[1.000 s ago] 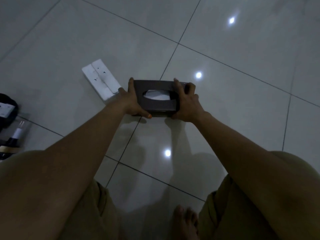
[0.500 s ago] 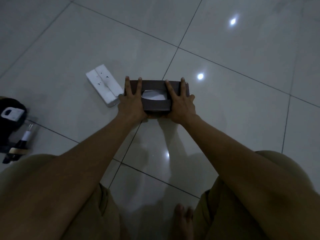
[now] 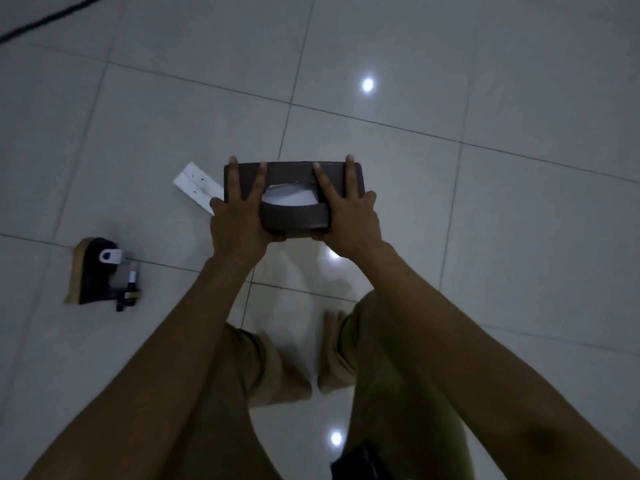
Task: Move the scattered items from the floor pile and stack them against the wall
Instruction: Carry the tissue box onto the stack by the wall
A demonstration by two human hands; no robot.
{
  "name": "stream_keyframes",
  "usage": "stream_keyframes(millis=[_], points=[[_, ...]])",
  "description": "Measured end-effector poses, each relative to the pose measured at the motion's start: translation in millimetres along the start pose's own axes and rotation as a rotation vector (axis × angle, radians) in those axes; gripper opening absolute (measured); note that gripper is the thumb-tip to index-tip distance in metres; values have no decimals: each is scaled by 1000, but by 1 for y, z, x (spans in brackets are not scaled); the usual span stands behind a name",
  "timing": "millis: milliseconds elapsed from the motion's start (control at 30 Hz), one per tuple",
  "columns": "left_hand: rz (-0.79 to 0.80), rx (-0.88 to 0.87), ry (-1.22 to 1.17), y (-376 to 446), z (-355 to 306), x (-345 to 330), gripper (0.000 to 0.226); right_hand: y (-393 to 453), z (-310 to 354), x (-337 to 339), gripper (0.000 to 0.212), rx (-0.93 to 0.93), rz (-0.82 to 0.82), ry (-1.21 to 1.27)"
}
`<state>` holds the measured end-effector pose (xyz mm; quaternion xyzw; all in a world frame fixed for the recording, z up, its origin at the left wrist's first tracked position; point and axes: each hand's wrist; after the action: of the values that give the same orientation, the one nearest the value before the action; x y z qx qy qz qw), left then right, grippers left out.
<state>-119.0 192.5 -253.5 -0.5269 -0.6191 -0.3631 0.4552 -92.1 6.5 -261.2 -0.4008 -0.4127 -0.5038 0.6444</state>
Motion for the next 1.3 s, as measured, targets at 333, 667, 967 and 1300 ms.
stream_keyframes(millis=[333,667,967,1300], points=[[168,-181,-38,-54,-147,222,117,-101,23,275,113,-290,22,54],[258,-460,-101,-89,-196,284,111,-202,44,349,115,-649,-117,133],[451,-784,-123,-144,-229,300,117,-321,74,358,114,-1002,-282,192],[579,-1116,-161,-236,-333,311,114,-448,48,400,120,-1310,-481,222]])
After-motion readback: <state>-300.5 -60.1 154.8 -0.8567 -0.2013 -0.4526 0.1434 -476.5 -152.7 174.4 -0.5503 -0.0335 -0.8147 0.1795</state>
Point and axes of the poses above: each hand's wrist, its own y-axis towards the middle knuckle, its own x-axis out of the back of the hand, z = x × y, and after that the axes turned 15 degrees about -z, right-handed
